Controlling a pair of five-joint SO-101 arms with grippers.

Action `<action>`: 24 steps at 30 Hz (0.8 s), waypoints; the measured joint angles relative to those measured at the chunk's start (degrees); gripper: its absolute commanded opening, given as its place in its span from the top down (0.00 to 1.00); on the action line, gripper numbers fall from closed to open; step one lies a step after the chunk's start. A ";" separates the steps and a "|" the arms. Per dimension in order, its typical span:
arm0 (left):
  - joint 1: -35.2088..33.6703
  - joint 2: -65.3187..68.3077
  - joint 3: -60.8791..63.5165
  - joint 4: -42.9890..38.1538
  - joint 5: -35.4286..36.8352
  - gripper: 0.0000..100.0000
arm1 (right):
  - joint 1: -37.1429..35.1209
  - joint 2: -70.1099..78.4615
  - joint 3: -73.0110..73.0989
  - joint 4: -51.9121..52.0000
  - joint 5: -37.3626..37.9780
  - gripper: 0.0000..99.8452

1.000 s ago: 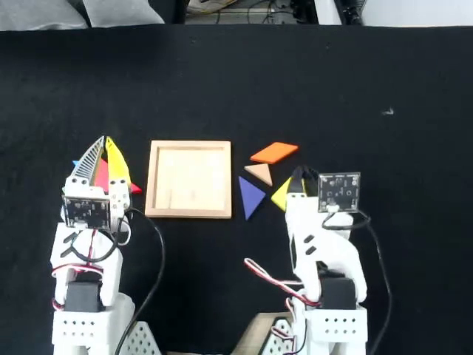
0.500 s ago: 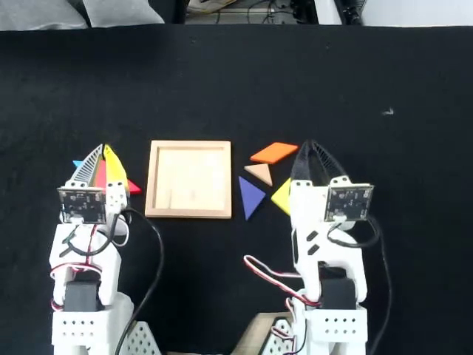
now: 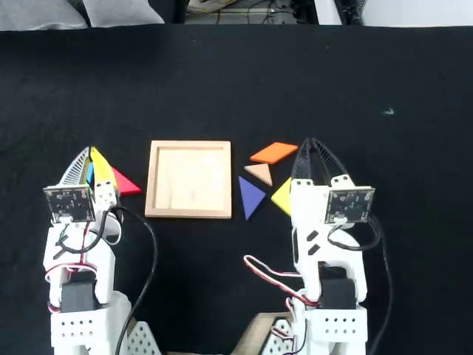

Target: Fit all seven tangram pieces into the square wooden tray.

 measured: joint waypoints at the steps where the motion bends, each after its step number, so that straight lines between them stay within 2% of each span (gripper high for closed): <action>1: 0.00 0.09 -0.88 2.20 0.00 0.97 | 0.00 0.00 0.00 0.00 1.23 0.98; 6: 0.00 0.09 -6.51 9.85 1.14 0.97 | 0.00 0.00 -2.20 5.01 4.04 0.98; 15: 6.95 0.35 -15.56 17.32 0.00 0.97 | -6.33 0.00 -30.86 28.92 4.40 0.98; 19: 7.47 0.26 -21.10 20.84 0.00 0.97 | -6.33 0.53 -37.10 32.26 4.75 0.98; 24: 7.47 8.18 -27.69 23.91 -0.09 0.97 | -4.04 12.84 -43.34 32.70 4.75 0.98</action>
